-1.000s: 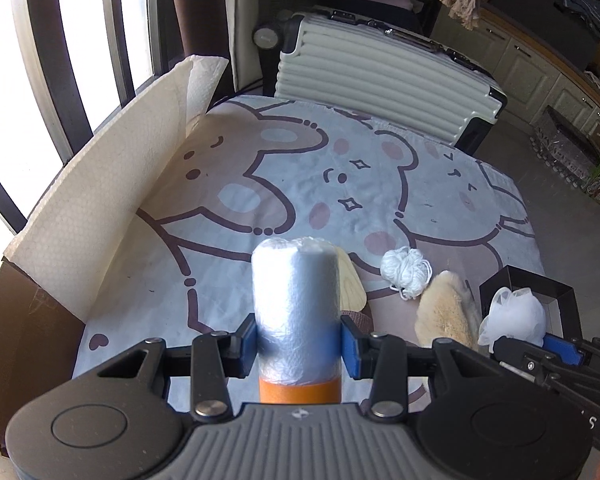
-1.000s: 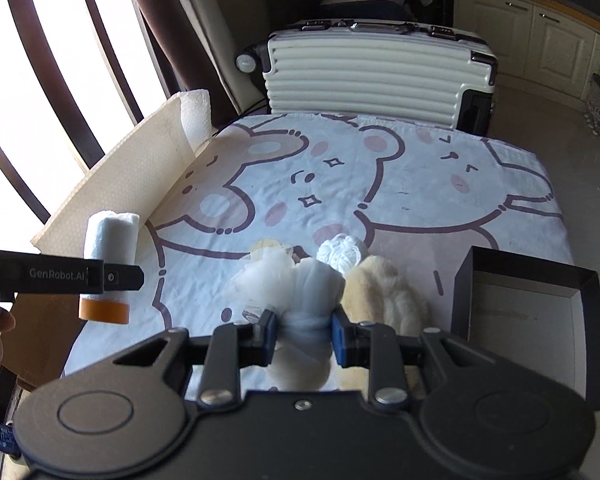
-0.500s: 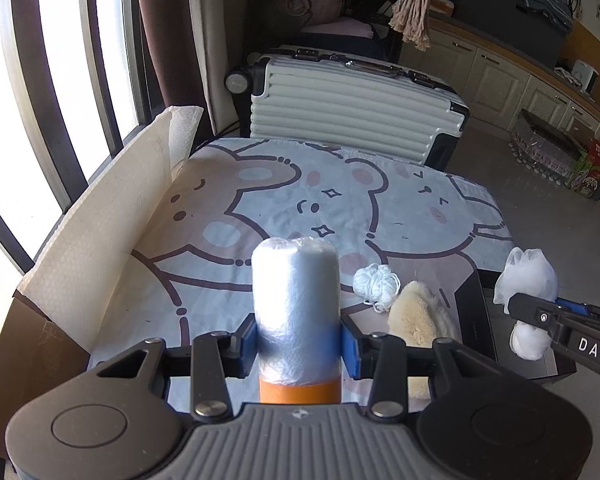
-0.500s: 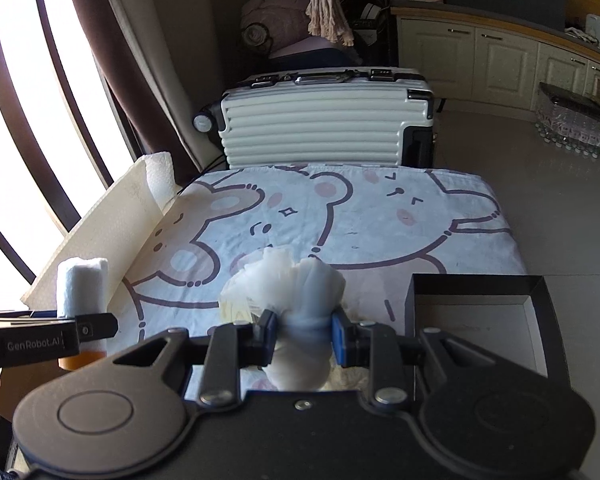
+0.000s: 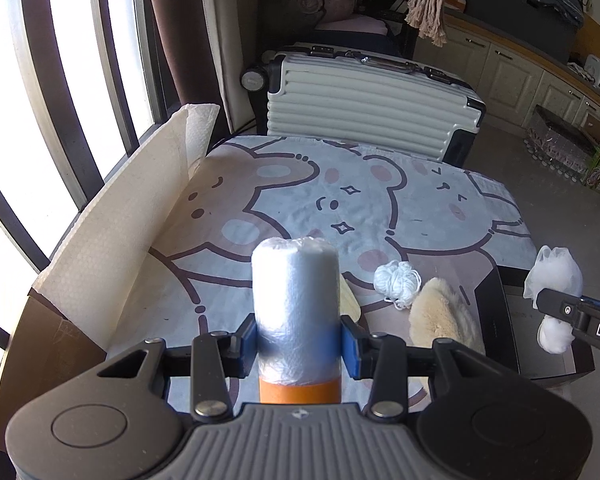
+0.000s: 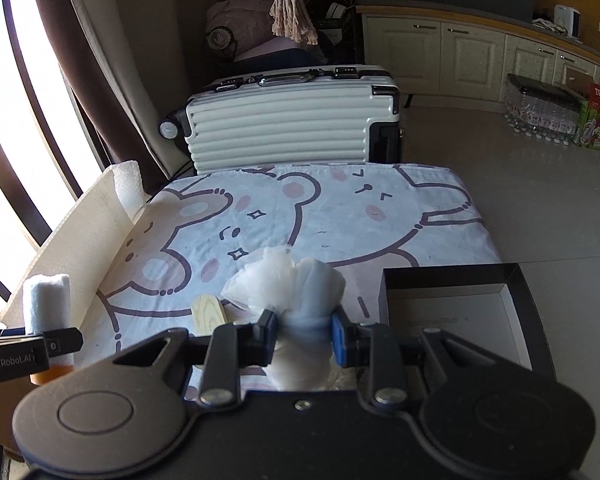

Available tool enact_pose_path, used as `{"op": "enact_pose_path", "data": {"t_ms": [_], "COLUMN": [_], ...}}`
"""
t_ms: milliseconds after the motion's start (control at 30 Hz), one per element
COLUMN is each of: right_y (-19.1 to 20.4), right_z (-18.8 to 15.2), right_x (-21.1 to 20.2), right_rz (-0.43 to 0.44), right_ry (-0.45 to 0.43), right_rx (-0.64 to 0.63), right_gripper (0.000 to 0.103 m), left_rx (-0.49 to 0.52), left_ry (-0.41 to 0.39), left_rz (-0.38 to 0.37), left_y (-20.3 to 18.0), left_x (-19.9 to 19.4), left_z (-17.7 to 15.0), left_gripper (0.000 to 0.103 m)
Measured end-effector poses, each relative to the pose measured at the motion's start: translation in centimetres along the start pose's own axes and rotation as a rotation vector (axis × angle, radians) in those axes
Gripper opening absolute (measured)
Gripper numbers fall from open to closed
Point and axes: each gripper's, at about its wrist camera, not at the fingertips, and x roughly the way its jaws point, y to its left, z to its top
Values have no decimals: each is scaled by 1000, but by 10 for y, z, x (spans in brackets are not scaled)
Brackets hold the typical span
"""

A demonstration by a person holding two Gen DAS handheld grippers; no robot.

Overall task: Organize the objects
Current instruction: 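Carry the plastic roll and tissue bundle over the black box with both tools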

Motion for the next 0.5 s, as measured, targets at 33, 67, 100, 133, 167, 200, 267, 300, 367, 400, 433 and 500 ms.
{"op": "enact_pose_path", "data": {"t_ms": [33,67,100,133,167,200,267,300,367,400,433,500], "right_y": [0,-2,-3,-3,-3,-2,-1,-2,-7,-10,-14,-21], "right_z": [0,1,1,0,0,-1,-1,-1,-1,0,0,0], "right_x": [0,0,0,1,2,3,3,3,3,2,2,1], "right_rz": [3,7,13,19,20,17,5,2,-9,-15,-20,-31], "right_ry": [-3,-8,-10,-10,-7,-5,-7,-8,-8,-9,-10,-10], "right_rx": [1,10,19,23,19,8,-11,-17,-23,-22,-21,-18], "right_gripper": [28,28,28,28,28,28,28,28,28,28,28,28], "left_rx": [-1,-1,0,1,0,-1,-1,1,4,7,11,20], "left_ry": [-1,-2,-1,0,1,3,5,5,7,9,10,12], "left_rz": [2,4,5,6,5,3,-1,-1,-3,-5,-8,-17], "left_y": [0,0,0,0,0,0,-2,-3,-7,-10,-13,-20], "left_x": [1,1,2,3,3,4,5,6,8,10,11,13], "left_z": [0,0,0,0,0,0,0,1,2,2,3,3], "left_gripper": [43,43,43,43,43,43,43,43,43,43,43,43]}}
